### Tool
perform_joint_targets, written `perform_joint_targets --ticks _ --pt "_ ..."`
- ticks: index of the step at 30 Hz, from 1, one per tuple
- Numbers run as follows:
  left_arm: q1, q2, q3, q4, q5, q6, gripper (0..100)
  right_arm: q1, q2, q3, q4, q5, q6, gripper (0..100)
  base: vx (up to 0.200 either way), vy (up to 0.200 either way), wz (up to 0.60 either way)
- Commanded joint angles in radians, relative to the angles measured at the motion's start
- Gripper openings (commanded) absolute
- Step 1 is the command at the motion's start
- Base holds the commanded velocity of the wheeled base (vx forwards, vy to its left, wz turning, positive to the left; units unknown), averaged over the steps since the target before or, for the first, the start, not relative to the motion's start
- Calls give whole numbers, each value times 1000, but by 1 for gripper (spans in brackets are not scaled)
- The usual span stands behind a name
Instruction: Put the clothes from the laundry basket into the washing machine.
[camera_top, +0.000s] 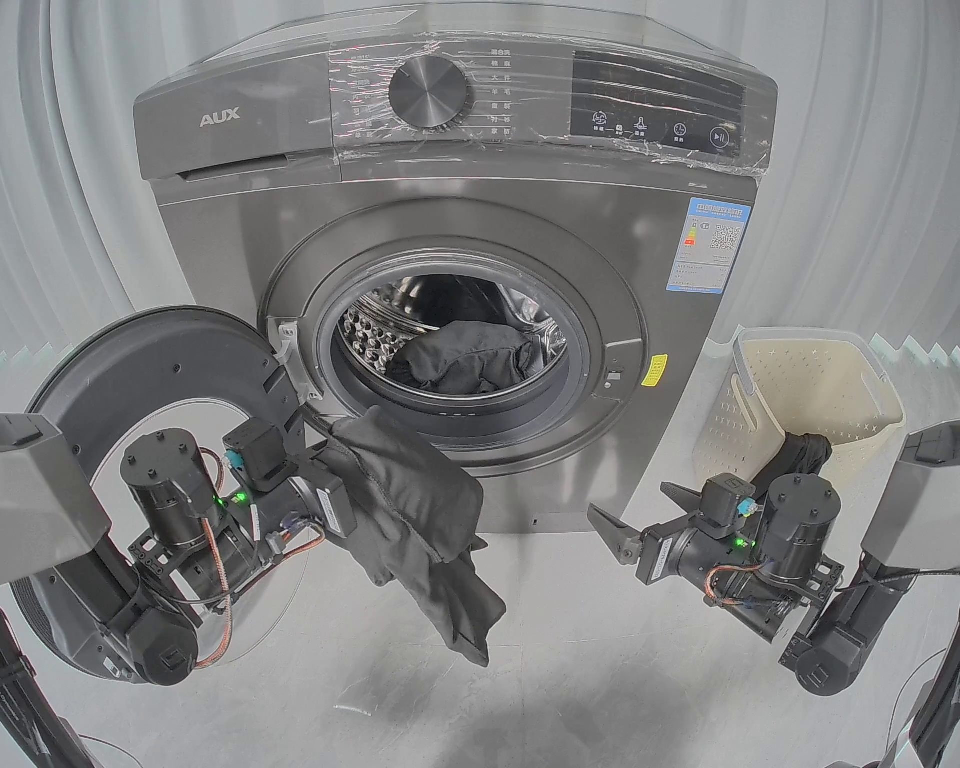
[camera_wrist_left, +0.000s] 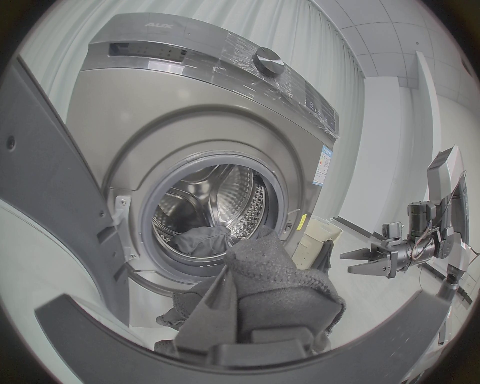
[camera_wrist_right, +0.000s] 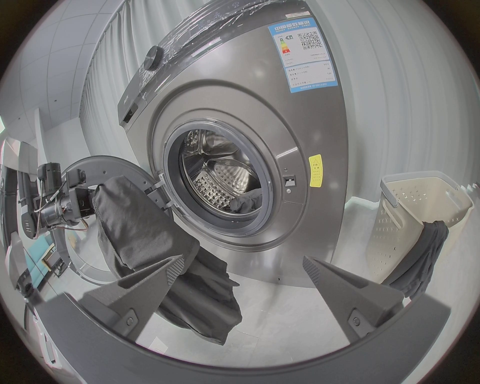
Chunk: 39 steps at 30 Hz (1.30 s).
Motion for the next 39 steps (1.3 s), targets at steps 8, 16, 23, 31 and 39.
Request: perform_joint_targets --ticks 8,16,23,31,39 --pt "24 -20 66 0 1 16 0 -12 -3 10 0 2 20 100 75 0 0" --pt "15 -5 78 0 0 71 0 0 -3 12 0 2 20 100 75 0 0" --pt "9 8 78 -1 1 73 0 0 -3 14 0 2 21 100 171 0 0" --pt "-9 9 83 -1 1 74 0 5 -3 17 0 4 21 100 0 0 0" --pt "-12 29 80 -1 1 74 0 13 -3 17 0 4 21 100 175 0 0"
